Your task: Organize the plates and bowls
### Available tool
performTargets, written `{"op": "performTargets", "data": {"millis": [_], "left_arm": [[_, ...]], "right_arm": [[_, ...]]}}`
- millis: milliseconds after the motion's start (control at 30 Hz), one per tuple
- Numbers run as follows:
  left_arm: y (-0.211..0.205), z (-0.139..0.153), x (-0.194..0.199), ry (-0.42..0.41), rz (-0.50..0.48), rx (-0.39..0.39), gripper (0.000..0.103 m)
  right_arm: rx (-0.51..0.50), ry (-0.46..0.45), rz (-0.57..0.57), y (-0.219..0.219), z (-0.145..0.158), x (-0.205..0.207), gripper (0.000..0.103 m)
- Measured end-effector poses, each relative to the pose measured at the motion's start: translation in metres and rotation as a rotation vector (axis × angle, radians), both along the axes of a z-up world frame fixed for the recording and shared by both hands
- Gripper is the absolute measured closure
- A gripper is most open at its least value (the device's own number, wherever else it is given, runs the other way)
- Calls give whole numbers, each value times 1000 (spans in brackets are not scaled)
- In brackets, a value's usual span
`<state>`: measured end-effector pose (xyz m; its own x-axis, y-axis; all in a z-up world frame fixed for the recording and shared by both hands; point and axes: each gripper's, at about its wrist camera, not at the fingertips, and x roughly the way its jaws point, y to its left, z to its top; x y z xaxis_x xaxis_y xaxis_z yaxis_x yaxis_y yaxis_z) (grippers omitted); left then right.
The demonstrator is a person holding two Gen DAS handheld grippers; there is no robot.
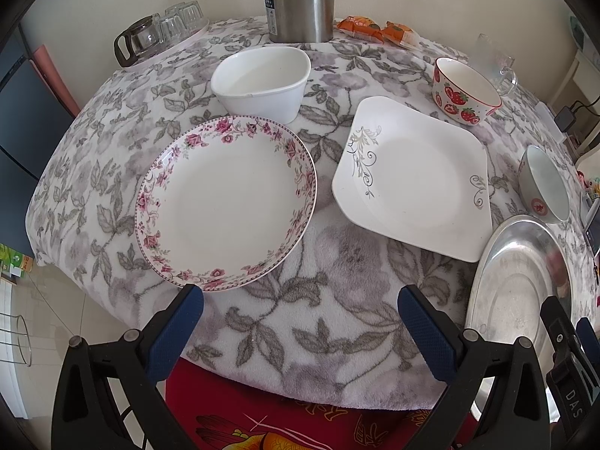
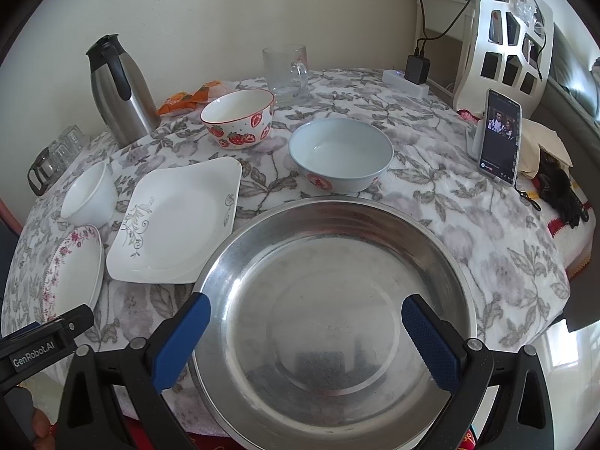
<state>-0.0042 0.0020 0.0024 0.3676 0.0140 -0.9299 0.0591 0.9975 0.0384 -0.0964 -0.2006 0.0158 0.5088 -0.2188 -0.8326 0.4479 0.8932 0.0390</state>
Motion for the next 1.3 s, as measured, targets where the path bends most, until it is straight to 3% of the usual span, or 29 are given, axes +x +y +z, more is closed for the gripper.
{"op": "performTargets", "data": {"millis": [600,833,1067,1300], "left_arm": [[-1,-1,-2,7,-1,-4,0],[-8,-1,-3,28,-20,-40,0],[-31,-1,-11,30,-68,-100,0],[-57,1,-15,2,-135,-228,0]], "right_arm": [[2,3,-3,-2,-2,-1,0],[27,-1,-19,-14,-1,-3,0],[89,-62,-141,-56,1,-22,0],[154,-104,-307,-109,-6,-48,0]]}}
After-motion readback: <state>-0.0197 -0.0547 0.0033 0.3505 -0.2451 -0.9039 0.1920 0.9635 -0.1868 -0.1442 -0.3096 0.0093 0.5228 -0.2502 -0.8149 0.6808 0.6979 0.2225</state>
